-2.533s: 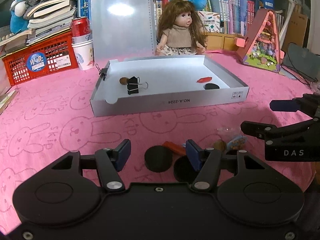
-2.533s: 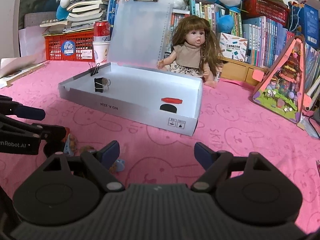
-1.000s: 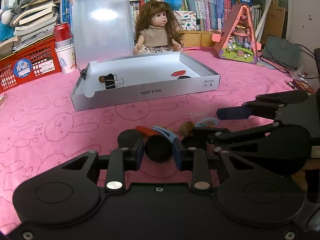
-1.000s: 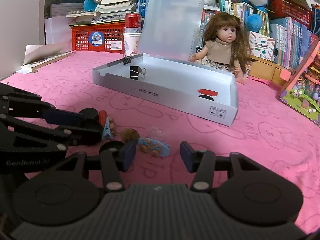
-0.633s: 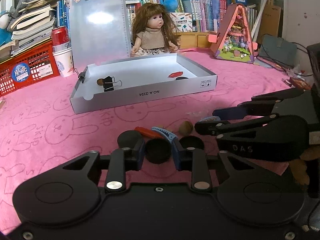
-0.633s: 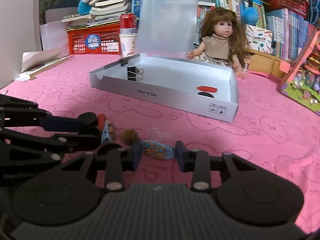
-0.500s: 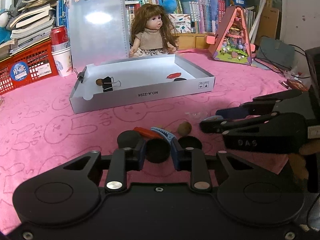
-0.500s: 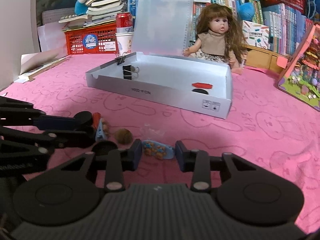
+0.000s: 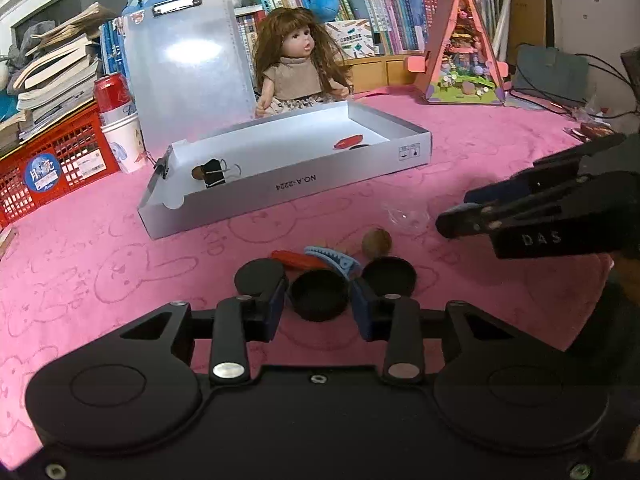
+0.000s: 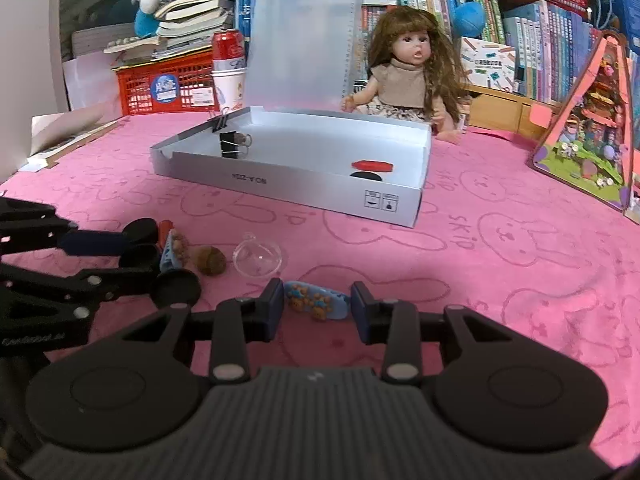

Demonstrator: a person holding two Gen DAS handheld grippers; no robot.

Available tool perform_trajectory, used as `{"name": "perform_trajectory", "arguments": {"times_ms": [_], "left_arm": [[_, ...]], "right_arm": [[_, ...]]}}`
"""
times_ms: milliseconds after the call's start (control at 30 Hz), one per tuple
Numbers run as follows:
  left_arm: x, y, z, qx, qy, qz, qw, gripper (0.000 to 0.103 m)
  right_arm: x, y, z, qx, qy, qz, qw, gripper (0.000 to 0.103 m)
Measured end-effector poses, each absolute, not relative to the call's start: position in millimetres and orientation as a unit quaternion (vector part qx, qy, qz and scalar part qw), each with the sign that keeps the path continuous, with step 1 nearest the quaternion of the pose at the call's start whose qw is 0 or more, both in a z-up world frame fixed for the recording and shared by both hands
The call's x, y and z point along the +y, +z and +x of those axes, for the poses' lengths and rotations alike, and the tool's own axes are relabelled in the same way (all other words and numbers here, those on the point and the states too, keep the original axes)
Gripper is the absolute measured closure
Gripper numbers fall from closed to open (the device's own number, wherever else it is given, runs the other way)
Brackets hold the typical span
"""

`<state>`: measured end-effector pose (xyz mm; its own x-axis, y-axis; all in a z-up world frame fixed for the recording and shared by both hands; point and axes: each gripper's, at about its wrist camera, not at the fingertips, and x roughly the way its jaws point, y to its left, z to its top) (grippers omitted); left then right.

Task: Organize rigid objects
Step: 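Grasp a black cap with the left tool while the right tool grasps the colourful toy, then carry the black cap with the left tool while the right tool carries the toy over the box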

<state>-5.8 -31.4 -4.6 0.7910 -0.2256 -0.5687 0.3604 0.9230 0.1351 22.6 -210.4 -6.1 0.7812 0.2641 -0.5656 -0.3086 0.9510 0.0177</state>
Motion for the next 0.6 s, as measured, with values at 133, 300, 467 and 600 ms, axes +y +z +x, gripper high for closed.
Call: {"name": "perform_trajectory", "arguments": {"times_ms": [133, 300, 467, 600], "left_arm": [[-27, -4, 0, 0.285, -0.148, 0.111, 0.94, 0.069], [-17, -3, 4, 0.284, -0.128, 0.101, 0.945, 0.071], [-12, -4, 7, 0.284, -0.127, 0.089, 0.946, 0.071], [-11, -4, 7, 0.283, -0.127, 0.081, 0.947, 0.071]], "right_arm": [[-215, -5, 19, 0.287, 0.166, -0.034, 0.943, 0.06], [-231, -1, 9, 0.27, 0.152, -0.013, 0.951, 0.035], [-232, 1, 4, 0.27, 0.153, 0.006, 0.951, 0.032], [-219, -3, 9, 0.297, 0.137, 0.0, 0.945, 0.032]]}}
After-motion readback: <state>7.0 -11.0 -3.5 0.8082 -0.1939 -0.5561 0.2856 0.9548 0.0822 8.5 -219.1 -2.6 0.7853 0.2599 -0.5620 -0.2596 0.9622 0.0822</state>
